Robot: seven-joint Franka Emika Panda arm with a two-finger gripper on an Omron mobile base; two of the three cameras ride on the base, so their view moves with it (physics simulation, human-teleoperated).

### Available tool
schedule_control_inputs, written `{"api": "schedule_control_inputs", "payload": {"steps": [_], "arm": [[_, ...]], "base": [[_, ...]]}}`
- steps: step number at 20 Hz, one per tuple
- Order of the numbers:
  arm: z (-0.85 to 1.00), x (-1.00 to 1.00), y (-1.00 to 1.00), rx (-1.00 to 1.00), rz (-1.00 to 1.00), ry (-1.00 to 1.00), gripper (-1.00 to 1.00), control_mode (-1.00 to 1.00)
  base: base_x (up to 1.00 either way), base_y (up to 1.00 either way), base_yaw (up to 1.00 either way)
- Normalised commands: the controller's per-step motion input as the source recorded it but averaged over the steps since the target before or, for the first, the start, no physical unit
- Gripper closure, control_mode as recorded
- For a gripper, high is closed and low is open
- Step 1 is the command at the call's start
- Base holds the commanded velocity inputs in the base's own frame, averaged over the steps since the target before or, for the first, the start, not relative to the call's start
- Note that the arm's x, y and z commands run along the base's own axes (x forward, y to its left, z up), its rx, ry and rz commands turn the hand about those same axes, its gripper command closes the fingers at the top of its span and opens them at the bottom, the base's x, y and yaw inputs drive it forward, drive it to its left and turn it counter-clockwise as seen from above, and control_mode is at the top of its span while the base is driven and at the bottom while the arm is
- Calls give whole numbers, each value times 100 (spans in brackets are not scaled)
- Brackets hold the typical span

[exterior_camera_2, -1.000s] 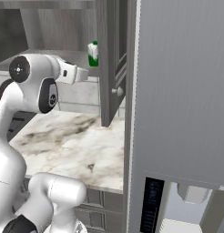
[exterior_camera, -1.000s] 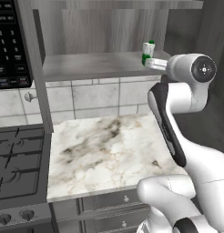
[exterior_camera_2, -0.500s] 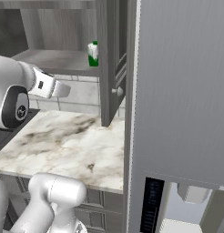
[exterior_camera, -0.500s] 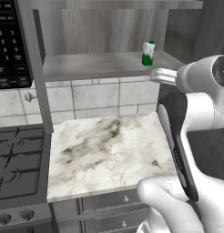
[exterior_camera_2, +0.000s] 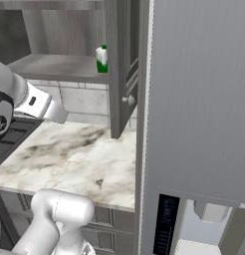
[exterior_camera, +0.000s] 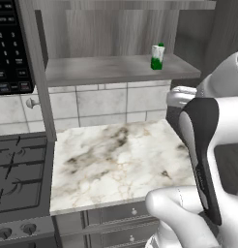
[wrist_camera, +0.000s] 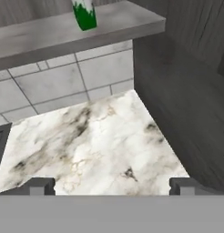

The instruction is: Sort all alcoholic drinks to one cabinet, and non-alcoholic drinks to the other.

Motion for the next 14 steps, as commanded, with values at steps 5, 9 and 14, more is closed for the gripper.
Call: {"api": "schedule_control_inputs", "payload": {"steps": [5,9,14], "arm": [[-38,-24,0,-5,0,14,-100,-100],[-27,-11,11,-7,0,4,-100,-100],[-5,-9,2,-2,0,0,-100,100]], "base": [[0,0,0],[0,0,0],[-78,0,0]]}}
